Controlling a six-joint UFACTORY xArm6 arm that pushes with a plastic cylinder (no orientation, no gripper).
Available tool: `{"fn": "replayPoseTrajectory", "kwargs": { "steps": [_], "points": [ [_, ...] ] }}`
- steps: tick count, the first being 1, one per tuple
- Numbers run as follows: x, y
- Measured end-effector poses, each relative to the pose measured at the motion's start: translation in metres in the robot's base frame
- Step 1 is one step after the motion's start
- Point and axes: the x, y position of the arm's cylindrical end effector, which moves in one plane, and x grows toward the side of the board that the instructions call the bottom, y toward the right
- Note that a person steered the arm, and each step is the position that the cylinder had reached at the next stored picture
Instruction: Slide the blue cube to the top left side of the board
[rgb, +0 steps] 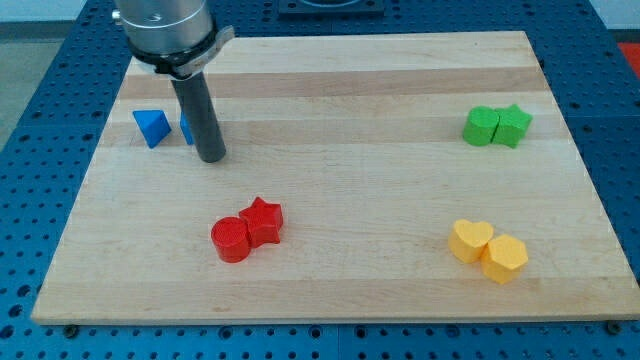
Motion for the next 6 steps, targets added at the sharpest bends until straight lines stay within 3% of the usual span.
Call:
{"fn": "replayPoseTrajectory", "kwargs": {
  "steps": [2, 3, 6],
  "points": [
    [-0.001, -0.018],
    [-0.022, -0.018],
    [-0.149, -0.005]
  ]
}}
